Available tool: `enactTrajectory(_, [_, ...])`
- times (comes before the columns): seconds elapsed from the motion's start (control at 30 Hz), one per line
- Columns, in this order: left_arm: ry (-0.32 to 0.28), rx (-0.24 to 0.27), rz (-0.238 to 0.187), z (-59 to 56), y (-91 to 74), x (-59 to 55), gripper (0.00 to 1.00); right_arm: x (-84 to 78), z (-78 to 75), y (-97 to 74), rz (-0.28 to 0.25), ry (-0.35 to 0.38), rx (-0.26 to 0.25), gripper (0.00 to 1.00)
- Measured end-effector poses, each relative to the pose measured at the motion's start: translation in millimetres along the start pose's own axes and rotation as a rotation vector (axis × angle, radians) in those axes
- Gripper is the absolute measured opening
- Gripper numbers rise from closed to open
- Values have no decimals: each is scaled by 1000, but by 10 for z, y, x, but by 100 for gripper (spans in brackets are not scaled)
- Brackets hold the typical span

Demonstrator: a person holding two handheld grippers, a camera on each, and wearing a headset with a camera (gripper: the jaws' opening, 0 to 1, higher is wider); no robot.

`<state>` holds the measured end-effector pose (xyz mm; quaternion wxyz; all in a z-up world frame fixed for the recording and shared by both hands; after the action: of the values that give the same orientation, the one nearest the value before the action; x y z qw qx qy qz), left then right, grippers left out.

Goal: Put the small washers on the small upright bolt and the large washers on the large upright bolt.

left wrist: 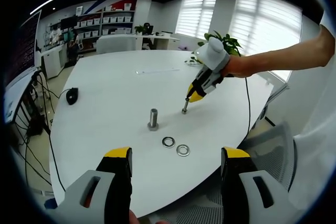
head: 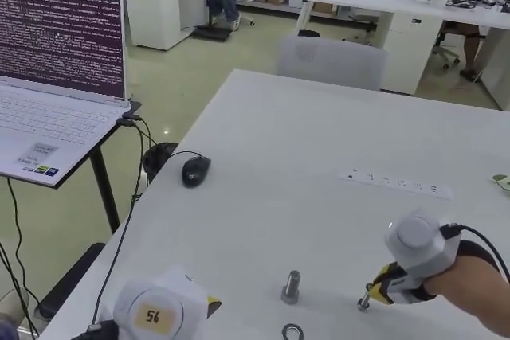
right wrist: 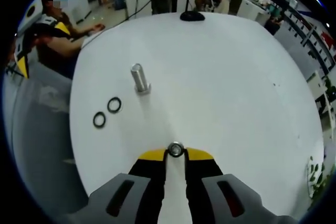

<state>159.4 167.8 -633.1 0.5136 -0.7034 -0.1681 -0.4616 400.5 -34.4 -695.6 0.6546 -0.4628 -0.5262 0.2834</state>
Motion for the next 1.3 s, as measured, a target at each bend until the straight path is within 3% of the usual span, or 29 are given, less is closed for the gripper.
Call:
enactTrajectory(0.67, [-13,21,7,63,-60,-54,68,-150,-2,347,31,60,1,14])
enactTrajectory(0.93, [-18,33,8,83,-85,-72,68,-200,40,347,30,66,-4,16])
enactTrajectory(1.07, [-18,28,10,57,-67,-78,68,-331,67,312,29,100,-12,18])
enactTrajectory(1.3, [-14,18,2,15,-26,-54,68,-661,294,304,72,121,10,18])
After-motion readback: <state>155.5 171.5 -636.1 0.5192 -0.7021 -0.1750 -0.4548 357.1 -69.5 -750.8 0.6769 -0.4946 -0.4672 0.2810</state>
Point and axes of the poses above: the centre of the closed fingertips' face, and the gripper's own axes: y roughly forward along the fingers, z roughly to its left, x roughly out of its top, the point moved 8 cm from there along -y, roughly backward along the fingers, and after that the axes turned 11 degrees about y, right-handed, at the moved point
